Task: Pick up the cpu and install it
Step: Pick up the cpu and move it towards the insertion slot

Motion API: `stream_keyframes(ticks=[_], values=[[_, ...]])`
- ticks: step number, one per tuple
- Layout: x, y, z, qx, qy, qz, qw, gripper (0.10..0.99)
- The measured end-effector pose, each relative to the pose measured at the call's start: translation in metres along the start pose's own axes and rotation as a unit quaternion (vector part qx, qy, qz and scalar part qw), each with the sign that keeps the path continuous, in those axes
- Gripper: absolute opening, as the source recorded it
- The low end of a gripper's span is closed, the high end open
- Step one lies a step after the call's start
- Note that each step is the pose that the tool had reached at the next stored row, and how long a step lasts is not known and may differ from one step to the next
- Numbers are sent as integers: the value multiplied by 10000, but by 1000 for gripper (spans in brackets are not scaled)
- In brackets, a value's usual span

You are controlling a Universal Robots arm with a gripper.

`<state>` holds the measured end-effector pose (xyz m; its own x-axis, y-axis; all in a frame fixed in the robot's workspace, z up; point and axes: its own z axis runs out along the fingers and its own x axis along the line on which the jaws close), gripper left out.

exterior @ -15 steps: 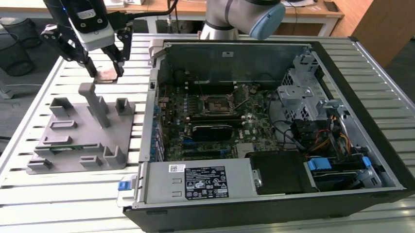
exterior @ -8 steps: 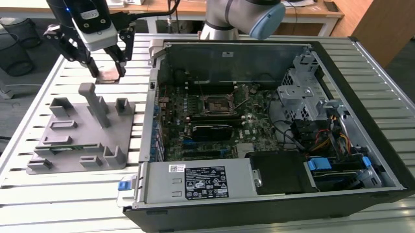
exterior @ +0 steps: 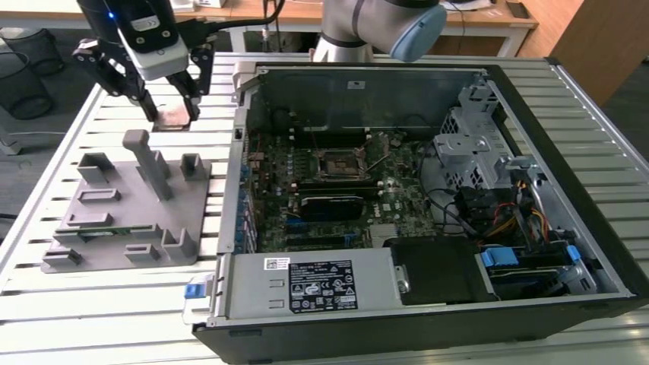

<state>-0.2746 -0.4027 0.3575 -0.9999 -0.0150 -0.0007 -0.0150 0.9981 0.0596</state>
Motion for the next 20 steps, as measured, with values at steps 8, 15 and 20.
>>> stream_keyframes(ticks=[8, 15, 20], values=[[-25, 2, 5, 0, 0, 0, 10000, 541], [-44, 1, 9, 0, 0, 0, 10000, 541], [-58, 2, 12, 0, 0, 0, 10000, 541]])
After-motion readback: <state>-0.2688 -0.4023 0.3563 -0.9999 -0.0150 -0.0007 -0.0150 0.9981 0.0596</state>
